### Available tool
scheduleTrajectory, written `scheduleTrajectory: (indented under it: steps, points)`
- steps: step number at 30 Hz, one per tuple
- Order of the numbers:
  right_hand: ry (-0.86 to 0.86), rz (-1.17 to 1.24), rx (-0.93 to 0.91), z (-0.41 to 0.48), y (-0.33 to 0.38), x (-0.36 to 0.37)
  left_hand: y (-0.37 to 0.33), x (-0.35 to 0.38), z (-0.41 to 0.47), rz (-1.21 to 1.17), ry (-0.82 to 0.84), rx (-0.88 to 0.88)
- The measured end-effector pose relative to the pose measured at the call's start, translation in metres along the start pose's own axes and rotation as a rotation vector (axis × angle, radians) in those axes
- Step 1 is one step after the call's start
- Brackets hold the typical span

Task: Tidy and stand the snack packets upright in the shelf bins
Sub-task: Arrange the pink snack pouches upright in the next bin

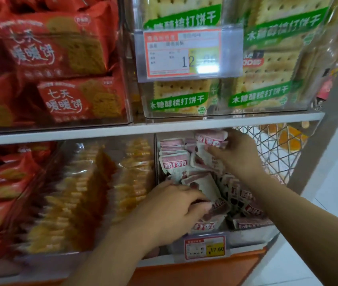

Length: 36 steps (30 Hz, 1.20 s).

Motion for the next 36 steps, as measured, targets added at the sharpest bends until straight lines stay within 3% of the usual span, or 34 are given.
scheduleTrajectory:
  steps: [3, 6, 9, 11, 17, 21, 24, 27, 30, 36]
  points:
    - [-0.154, -0.005, 0.056, 0.015, -0.009, -0.006, -0.001, -0.003, 0.0, 0.027, -0.003, -0.001]
    - [-0.178, 0.062, 0.115, 0.017, -0.014, -0.007, 0.0, -0.005, 0.0, 0.032, -0.007, -0.016]
    - [-0.192, 0.284, 0.193, 0.019, -0.018, -0.007, -0.001, -0.007, 0.0, 0.043, -0.013, -0.023]
    - [-0.173, 0.271, 0.246, 0.027, -0.021, -0.004, -0.001, -0.006, 0.0, 0.035, -0.014, -0.025]
    - [0.091, -0.055, 0.358, 0.038, -0.028, 0.003, 0.001, -0.006, -0.003, 0.037, -0.034, -0.02]
    - [0.131, -0.409, 0.169, 0.02, -0.02, -0.01, 0.004, -0.005, -0.004, 0.042, -0.041, -0.01]
    - [0.107, -0.502, -0.032, 0.007, -0.006, -0.013, 0.004, -0.007, -0.004, 0.045, -0.054, -0.006]
    - [0.443, -0.483, -0.262, 0.001, 0.005, -0.003, 0.003, -0.008, -0.004, 0.036, -0.068, -0.01]
    - [0.875, -0.542, -0.33, 0.001, 0.004, 0.02, 0.003, -0.009, -0.003, 0.034, -0.084, -0.012]
    - [1.094, -0.791, -0.24, 0.016, -0.004, 0.051, 0.006, -0.007, -0.004, 0.017, -0.102, 0.004]
Point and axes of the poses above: each hand's wrist, its own z-axis towards the middle knuckle, its own x-axis out of the palm, y = z × x, the point moved 1 cm from there along z, towards the middle knuckle, and after that the axes turned 1 degree about z, right-handed, at the moved point
